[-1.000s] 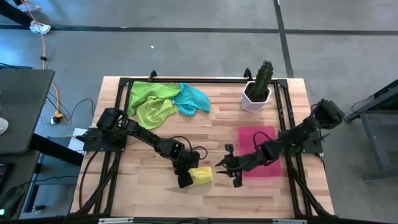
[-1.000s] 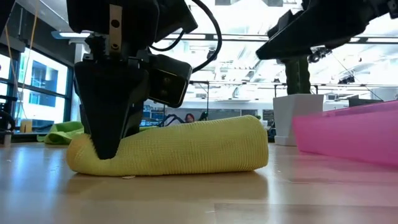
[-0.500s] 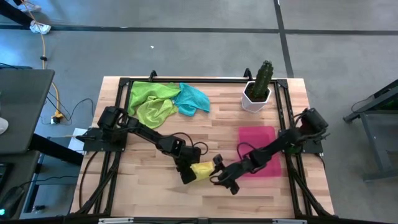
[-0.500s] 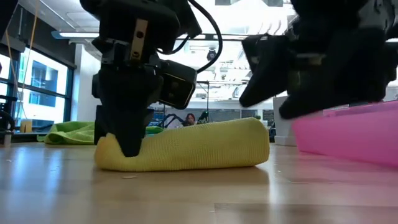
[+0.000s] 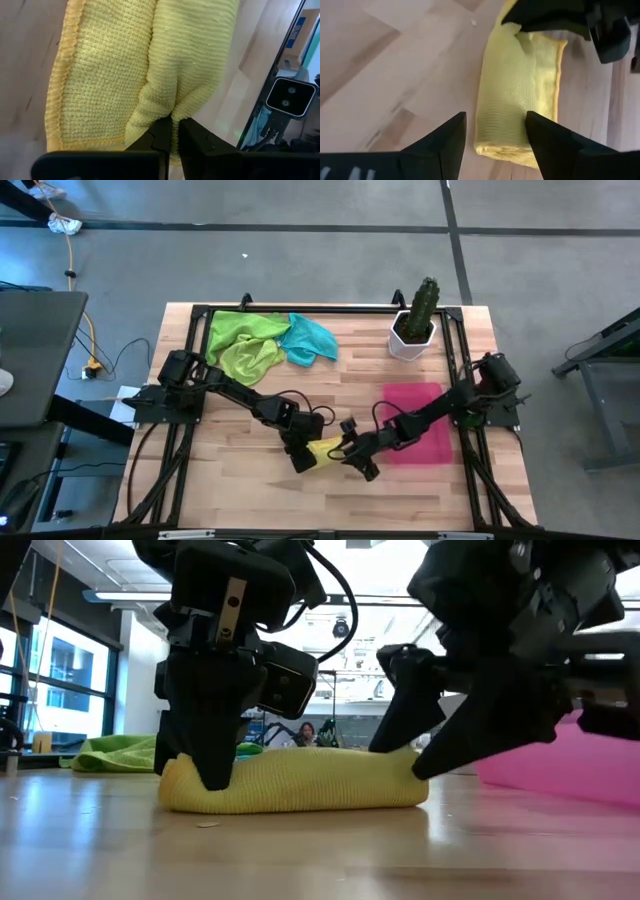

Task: Roll microfiber towels into tight, uniform cylinder then place into a basket
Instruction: Roll the yellow microfiber towel

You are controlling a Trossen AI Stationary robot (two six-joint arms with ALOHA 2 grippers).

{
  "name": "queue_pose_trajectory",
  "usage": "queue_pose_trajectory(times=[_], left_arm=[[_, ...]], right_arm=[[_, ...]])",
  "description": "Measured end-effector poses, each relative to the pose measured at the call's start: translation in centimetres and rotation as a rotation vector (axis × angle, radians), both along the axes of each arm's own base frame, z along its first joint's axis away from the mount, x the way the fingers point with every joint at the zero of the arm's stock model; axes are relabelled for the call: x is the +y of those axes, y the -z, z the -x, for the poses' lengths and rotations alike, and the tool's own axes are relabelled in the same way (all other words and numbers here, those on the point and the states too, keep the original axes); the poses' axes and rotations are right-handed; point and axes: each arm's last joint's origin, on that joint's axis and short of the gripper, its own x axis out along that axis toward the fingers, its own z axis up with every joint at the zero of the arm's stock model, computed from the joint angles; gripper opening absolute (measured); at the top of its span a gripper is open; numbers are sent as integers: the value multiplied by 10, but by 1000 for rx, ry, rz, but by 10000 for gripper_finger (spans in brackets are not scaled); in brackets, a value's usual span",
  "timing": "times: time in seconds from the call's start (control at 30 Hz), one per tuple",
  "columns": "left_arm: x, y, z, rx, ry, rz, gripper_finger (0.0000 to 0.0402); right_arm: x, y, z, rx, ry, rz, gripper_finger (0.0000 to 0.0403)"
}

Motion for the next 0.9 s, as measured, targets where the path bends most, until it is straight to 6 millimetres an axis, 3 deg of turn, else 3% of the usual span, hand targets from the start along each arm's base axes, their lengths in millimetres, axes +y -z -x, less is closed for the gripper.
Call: queue_pose_trajectory(times=[0.33,0.47,0.7,0.9], left_arm=[[3,0,-1,-4,-4,9,22],[3,-1,-1,-10,-5,11,36],[2,-2,-5,-67,38,39,71],[2,-13,-11,-170,166,-40,86]], right_arm=[[0,18,-2,62,73,-40,191],[-2,19,-1,80,159,-83,147],[-4,20,-1,125,280,-200,21],[-14,21,-4,223,320,-373,18]])
